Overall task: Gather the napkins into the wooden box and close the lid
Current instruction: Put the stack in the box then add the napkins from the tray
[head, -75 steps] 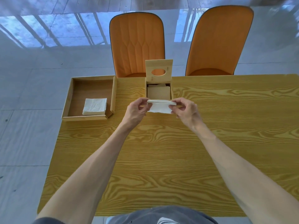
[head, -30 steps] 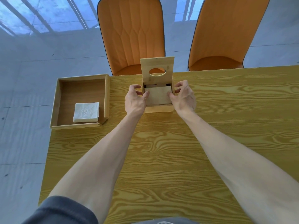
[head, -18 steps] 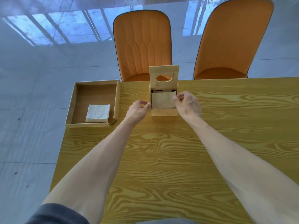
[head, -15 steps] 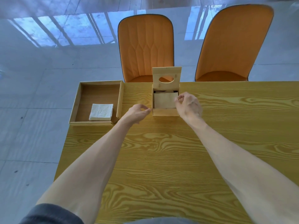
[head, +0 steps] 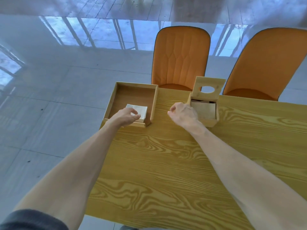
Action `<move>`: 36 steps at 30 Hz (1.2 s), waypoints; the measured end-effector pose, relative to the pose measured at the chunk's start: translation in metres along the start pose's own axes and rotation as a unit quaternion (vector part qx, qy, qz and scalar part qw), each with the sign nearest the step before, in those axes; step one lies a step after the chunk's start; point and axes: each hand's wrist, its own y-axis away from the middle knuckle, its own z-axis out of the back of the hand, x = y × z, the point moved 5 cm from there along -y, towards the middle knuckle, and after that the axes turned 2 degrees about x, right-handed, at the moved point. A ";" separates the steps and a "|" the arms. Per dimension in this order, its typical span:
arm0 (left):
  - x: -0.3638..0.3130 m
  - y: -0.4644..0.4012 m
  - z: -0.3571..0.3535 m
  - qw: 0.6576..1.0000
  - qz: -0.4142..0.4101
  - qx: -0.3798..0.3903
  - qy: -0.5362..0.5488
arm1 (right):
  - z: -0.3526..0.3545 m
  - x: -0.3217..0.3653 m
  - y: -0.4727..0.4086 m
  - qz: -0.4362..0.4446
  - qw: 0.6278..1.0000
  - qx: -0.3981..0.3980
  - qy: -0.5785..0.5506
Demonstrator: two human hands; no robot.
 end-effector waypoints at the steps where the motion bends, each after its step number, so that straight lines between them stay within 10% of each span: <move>1: 0.009 -0.003 0.007 1.000 0.004 -0.011 0.004 | -0.006 0.011 -0.002 0.001 1.000 0.007 -0.017; 17: 0.047 -0.077 0.019 0.987 0.062 -0.011 0.147 | -0.099 0.109 -0.051 -0.125 0.953 0.155 -0.231; 36: 0.056 -0.096 0.016 0.967 0.145 0.003 0.209 | -0.106 0.100 -0.050 -0.180 0.928 0.136 -0.297</move>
